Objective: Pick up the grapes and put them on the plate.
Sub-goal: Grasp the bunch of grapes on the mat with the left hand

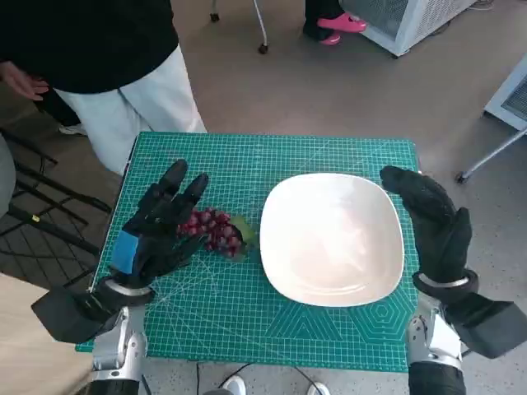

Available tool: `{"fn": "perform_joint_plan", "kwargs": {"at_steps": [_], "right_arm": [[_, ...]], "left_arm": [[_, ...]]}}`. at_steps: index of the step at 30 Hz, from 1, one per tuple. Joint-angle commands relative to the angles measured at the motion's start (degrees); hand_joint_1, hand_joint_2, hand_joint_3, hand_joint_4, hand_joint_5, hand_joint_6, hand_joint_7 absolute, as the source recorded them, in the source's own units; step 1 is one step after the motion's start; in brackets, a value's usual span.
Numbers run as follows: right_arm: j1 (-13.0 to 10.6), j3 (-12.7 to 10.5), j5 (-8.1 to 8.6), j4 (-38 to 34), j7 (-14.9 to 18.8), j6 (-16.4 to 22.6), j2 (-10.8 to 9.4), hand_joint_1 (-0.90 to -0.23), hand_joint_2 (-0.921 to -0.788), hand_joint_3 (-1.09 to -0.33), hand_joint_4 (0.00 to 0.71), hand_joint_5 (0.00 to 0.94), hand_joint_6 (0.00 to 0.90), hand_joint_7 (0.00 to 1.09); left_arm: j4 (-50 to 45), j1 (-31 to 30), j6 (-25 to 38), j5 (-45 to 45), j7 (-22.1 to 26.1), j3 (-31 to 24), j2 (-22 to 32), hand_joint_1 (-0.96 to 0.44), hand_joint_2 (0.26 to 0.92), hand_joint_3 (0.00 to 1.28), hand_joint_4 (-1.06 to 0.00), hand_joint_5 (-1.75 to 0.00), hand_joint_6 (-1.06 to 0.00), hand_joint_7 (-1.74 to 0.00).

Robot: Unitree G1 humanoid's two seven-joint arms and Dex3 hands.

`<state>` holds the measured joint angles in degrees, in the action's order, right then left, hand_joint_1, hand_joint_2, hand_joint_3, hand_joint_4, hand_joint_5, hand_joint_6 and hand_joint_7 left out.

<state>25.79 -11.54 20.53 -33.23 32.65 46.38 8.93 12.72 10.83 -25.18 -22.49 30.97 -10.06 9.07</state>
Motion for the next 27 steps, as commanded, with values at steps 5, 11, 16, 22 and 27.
{"fn": "perform_joint_plan", "kwargs": {"at_steps": [5, 11, 16, 22, 27], "right_arm": [[-0.55, -0.31, 0.75, -0.34, 0.5, -0.92, 0.2, -0.527, -0.921, -0.612, 0.339, 0.0, 0.292, 0.0], [-0.58, -0.43, 0.69, -0.55, 0.61, -0.63, 0.23, -0.527, -0.921, -0.614, 0.338, 0.0, 0.29, 0.0], [-0.56, -0.61, 0.58, -0.66, 0.72, -0.36, 0.29, -0.527, -0.921, -0.616, 0.336, 0.0, 0.288, 0.0], [-0.34, -0.71, 0.29, -0.69, 0.61, -0.39, 0.3, -0.528, -0.921, -0.617, 0.336, 0.001, 0.289, 0.0], [-0.17, -0.7, 0.02, -0.79, 0.34, -0.51, 0.26, -0.526, -0.921, -0.618, 0.336, 0.0, 0.289, 0.0]], "left_arm": [[-0.82, -0.02, -0.35, -0.27, 0.21, -0.31, 0.18, -0.18, 0.921, 0.32, -0.35, 0.0, -0.33, -0.07], [-0.79, 0.07, -0.37, -0.23, 0.28, -0.4, 0.39, -0.19, 0.921, 0.32, -0.35, 0.0, -0.33, -0.07], [-2.11, -0.36, -1.66, 3.65, -1.5, 0.12, 1.24, -0.2, 0.921, 0.27, -0.33, 0.0, -0.31, -0.06], [-6.96, -1.21, -4.97, 32.05, -12.79, 0.93, 8.96, -0.36, 0.894, 0.08, -0.19, 0.0, -0.22, -0.01], [-13.31, -1.26, 0.83, 48.55, -16.89, 2.46, 13.96, -0.52, 0.818, 0.01, -0.07, 0.0, -0.17, 0.0]]}}
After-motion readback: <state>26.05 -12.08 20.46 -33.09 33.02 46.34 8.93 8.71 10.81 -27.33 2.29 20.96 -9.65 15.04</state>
